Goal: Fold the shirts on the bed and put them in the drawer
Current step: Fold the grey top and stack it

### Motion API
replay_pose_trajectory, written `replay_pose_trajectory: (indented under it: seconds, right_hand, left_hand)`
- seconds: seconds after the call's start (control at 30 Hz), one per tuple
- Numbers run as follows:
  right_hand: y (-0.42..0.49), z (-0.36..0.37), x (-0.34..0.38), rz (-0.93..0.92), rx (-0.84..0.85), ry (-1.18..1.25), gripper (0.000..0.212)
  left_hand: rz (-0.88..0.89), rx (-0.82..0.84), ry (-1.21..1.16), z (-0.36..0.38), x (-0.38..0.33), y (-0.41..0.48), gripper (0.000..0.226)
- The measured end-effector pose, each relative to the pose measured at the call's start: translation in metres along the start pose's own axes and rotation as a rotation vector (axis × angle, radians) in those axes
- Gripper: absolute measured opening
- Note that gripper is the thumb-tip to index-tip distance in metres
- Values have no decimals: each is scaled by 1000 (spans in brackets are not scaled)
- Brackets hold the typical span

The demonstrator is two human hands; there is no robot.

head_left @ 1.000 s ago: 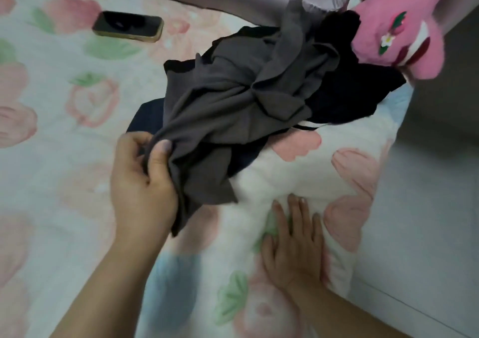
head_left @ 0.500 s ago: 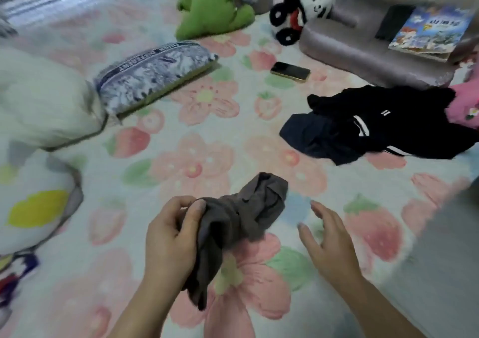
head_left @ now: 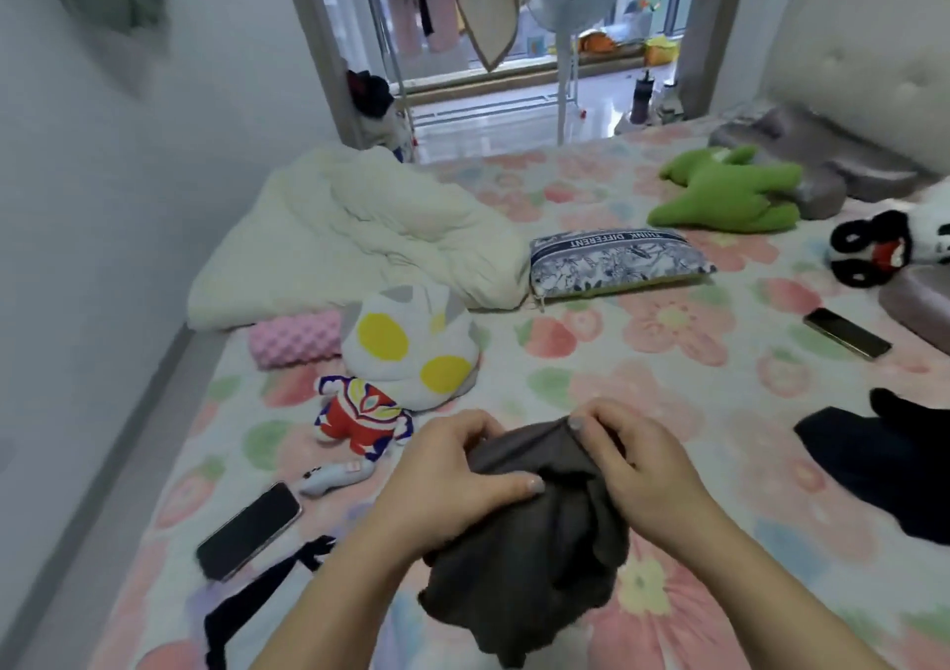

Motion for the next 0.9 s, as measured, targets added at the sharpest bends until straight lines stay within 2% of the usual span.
replay_pose_trajectory:
  seconds: [0.07,0.17,0.2,0.23,0.33,0.43,0.5,0.57,0.63,0.67,0.73,0.8,0.83,0.87,0.9]
  right_hand:
    - [9,5,26,-42,32,36,24]
    - [13,14,51,-24,106,167,13]
    - [12,17,57,-37,132,152,23]
    - [11,18,61,-63,152,98,28]
    - [9,16,68,-126,108,-58,17]
    - [5,5,65,-146,88,-216,14]
    - [0,-8,58,-87,51,-267,17]
    - [-5,-23,52,-15,-17,-258,30]
    - [-5,-37,49,41,-88,-179,27]
    - [-3,-42,51,62,-122,-95,21]
    - [4,-46,64,58,-154,29,17]
    - [16,-43,85,-31,-118,-2,22]
    - [22,-41,95,-74,-81,-33,23]
    - [26,-39,103,-100,-52,-53,21]
    - [30,-40,108,-107,-42,-62,18]
  left_hand:
    - [-13,-39,-90,-25,6,-9,22]
    - [-6,89,-471,-38,7,-22,12]
    - [2,121,-560,-39,5,-26,6]
    - [21,115,-610,-40,4,-29,13]
    - [71,-11,-654,-44,-1,-37,28]
    - [136,-132,-613,-55,-3,-44,27]
    - [154,-169,-600,-63,-1,-47,27]
    - [122,-199,-622,-73,2,-48,26]
    - [83,-275,-566,-84,5,-46,28]
    - [46,-334,-482,-88,6,-44,26]
    - [8,-447,-89,-90,0,-42,21]
    - [120,-311,209,-73,-26,-43,52]
    - [217,-194,221,-59,-42,-43,64]
    - [293,-86,170,-47,-59,-47,63]
    - [357,-20,90,-36,-74,-48,50]
Point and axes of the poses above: each hand's wrist, its own y-axis towards the middle knuckle, its own z-axis out of the palm, x = y × z, the point moved 4 cm from there along y, towards the middle knuckle, and after that the axes turned 13 degrees about -z, right-handed, at the moved point
